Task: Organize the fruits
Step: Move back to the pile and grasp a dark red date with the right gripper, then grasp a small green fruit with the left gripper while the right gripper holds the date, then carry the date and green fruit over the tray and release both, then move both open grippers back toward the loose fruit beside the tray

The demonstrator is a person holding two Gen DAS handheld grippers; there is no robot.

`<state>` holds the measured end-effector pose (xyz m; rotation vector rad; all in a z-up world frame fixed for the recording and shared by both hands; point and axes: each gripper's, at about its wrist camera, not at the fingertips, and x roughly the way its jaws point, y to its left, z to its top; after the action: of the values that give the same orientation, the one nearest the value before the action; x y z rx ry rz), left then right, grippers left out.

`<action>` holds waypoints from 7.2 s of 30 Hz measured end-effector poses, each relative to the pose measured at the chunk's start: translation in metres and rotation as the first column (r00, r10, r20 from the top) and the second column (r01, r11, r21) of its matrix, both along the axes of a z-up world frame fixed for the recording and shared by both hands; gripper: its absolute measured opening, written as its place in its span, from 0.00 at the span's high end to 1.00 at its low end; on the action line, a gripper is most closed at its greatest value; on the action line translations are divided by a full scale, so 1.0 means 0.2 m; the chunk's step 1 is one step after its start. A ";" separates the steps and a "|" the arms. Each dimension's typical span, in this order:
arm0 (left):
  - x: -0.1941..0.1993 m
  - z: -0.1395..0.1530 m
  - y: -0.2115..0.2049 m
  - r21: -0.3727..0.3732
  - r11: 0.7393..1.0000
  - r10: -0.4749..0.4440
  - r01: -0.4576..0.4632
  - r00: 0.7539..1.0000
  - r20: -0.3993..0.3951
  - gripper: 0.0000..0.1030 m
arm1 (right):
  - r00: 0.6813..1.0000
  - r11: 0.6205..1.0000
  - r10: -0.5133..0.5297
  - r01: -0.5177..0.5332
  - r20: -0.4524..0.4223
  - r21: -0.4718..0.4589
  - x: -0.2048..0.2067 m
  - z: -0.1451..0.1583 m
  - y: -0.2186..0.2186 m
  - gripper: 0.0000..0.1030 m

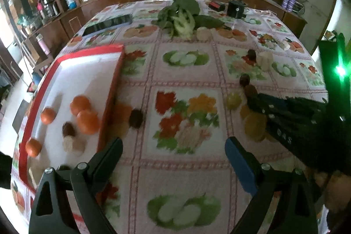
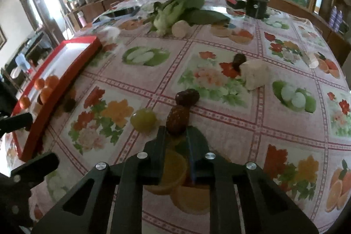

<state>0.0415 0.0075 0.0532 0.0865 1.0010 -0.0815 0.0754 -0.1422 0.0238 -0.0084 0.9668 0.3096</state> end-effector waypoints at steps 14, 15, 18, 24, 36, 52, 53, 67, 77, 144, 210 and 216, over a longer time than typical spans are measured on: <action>0.24 -0.12 -0.35 0.042 0.983 -0.180 0.179 0.983 0.026 0.29 | 0.998 0.996 -0.062 0.061 0.022 0.068 -0.09 0.07 -0.26 0.84; 0.25 -0.13 -0.35 0.033 0.982 -0.188 0.187 0.982 0.015 0.40 | 0.998 0.995 -0.067 0.066 0.017 0.071 -0.09 0.06 -0.26 0.84; 0.28 -0.17 -0.32 -0.053 0.982 -0.180 0.179 0.983 -0.025 0.56 | 0.997 0.993 -0.081 0.080 0.004 0.081 -0.09 0.04 -0.29 0.83; 0.24 -0.18 -0.36 -0.053 0.973 -0.227 0.226 0.974 -0.007 0.71 | 0.998 0.992 -0.066 0.067 -0.015 0.103 -0.09 0.04 -0.29 0.83; 0.24 -0.18 -0.32 -0.088 0.961 -0.263 0.261 0.965 -0.013 0.60 | 0.998 0.996 0.032 -0.027 -0.053 0.087 -0.07 0.01 -0.22 0.71; 0.24 -0.18 -0.33 -0.081 0.959 -0.271 0.271 0.962 0.016 0.76 | 1.000 1.000 -0.007 0.007 -0.007 0.005 -0.07 0.00 -0.21 0.81; 0.22 -0.18 -0.33 -0.067 0.960 -0.270 0.271 0.963 0.019 0.76 | 1.000 1.000 -0.010 0.010 -0.005 0.008 -0.08 0.00 -0.22 0.81; -0.01 -0.15 -0.17 -0.172 0.961 -0.223 0.217 0.975 -0.018 0.76 | 0.998 0.997 -0.063 0.064 -0.026 0.040 -0.28 0.03 -0.22 0.81; -0.16 -0.08 -0.03 -0.211 0.960 -0.189 0.183 0.982 -0.008 0.76 | 0.998 0.998 -0.050 0.051 -0.033 0.032 -0.39 0.05 -0.10 0.81; -0.06 -0.16 1.08 -0.177 0.964 0.194 -0.198 0.980 -0.037 0.76 | 0.922 0.923 0.384 -0.382 -0.058 0.047 -0.24 0.02 1.20 0.81; -0.14 -0.04 -0.05 -0.068 0.998 -0.005 0.002 0.999 -0.039 0.13 | 0.991 0.993 -0.108 0.111 -0.079 0.044 -0.33 0.03 -0.21 0.42; -0.07 -0.06 -0.19 -0.034 0.999 -0.029 0.028 0.999 -0.042 0.13 | 0.975 0.973 -0.215 0.219 -0.058 0.067 -0.09 0.04 -0.49 0.41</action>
<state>0.0266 -0.0303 0.0420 0.0689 1.0402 -0.1266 0.0578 -0.2403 0.0321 0.1714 0.9959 0.1433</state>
